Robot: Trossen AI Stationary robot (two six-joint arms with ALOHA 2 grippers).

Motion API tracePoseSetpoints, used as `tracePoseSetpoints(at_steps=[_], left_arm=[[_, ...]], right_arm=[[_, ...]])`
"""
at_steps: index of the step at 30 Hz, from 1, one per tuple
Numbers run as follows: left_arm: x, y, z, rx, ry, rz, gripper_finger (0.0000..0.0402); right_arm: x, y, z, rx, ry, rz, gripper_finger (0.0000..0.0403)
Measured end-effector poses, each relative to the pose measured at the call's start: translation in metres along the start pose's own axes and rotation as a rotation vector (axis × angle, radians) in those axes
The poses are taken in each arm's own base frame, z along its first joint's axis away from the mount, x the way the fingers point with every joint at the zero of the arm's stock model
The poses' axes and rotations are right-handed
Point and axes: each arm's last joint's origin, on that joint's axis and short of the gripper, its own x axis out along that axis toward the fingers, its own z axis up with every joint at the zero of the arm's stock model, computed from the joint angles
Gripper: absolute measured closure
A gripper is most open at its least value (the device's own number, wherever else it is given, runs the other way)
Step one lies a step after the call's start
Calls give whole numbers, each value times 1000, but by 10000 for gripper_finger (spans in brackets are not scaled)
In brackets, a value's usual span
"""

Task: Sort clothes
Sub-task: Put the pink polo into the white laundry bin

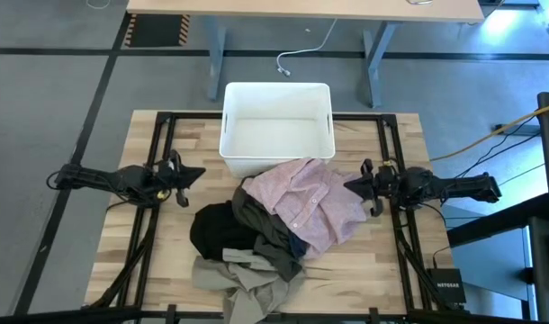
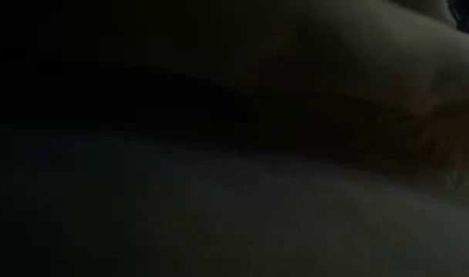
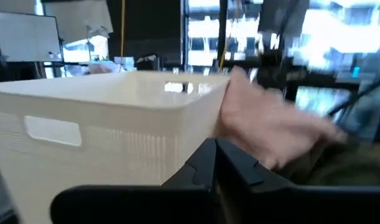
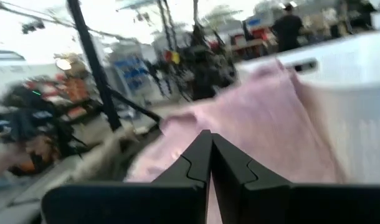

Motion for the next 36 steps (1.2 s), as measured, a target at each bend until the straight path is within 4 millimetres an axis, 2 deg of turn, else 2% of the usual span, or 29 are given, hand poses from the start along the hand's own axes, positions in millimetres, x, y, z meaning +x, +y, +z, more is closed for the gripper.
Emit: tracePoseSetpoints(at_steps=[2,6,10,13,18,22,25,28,32,36], left_arm=[[0,0,6,-126,-52,-2,398],[-1,0,11,-235,-105,-9,398],[-1,0,11,-207,-106,-8,398],[-1,0,11,-163,-106,-5,398],[-1,0,11,-88,-102,-2,398],[-1,1,14,-91,-126,-1,398],[-1,1,14,-85,-127,-1,398],[-1,1,14,-82,-128,-1,398],[-1,1,14,-83,-128,-1,398],[-1,1,14,-67,-127,1,398]], right_arm=[[1,2,4,-2,-29,30,381],[4,7,24,-57,-43,33,381],[16,13,50,-139,-10,20,381],[28,18,77,-179,42,-48,381],[53,25,112,-225,303,-179,372],[79,29,130,-238,518,-230,323],[99,31,132,-248,654,-206,269],[118,31,124,-284,757,-165,215],[138,39,102,-399,871,-61,150],[151,56,74,-583,966,54,106]])
